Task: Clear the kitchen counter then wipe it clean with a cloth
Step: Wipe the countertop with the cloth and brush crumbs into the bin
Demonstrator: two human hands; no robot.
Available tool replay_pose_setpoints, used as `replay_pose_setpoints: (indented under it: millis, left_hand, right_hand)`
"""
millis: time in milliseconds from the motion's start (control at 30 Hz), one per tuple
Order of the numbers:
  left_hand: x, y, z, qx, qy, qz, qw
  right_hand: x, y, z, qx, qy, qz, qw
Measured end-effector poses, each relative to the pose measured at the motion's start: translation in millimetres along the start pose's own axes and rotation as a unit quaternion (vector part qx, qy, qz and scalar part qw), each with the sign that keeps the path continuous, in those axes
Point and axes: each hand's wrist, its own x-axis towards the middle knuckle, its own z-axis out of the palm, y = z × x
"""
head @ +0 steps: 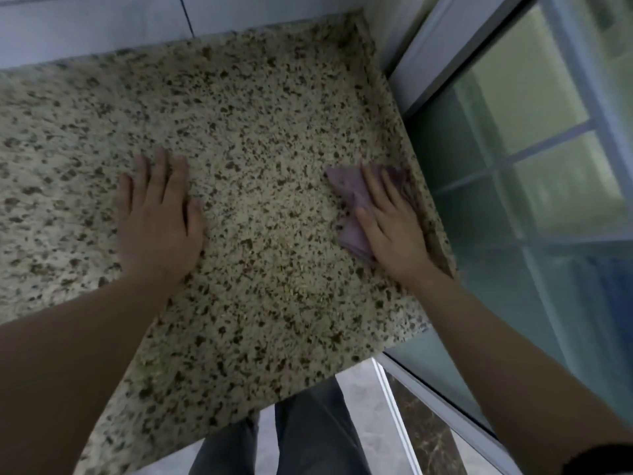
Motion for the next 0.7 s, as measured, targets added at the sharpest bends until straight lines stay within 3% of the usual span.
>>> replay_pose_setpoints:
  millis: [167,400,567,700]
  left_hand:
    - [-5,2,-7,-0.019,0.003,0.017,1.000]
    - [2,-29,-26,-0.123,-0.101,0.080,0.984]
    - [-21,-47,-36,-0.133,-0.114,0.142,0.974]
    - [-30,-52,-36,-0.131,-0.111,0.147,0.974]
  right_hand:
    - [-40,-38,22,0.045,0.038,0.123,0.991]
    - [-67,-149,77,0.056,0.027,0.020,0.998]
    - [-92,-218,108,0.073,0.002,-0.052,0.996]
    - [-92,-214,104,0.122,-0.042,-0.061,0.990]
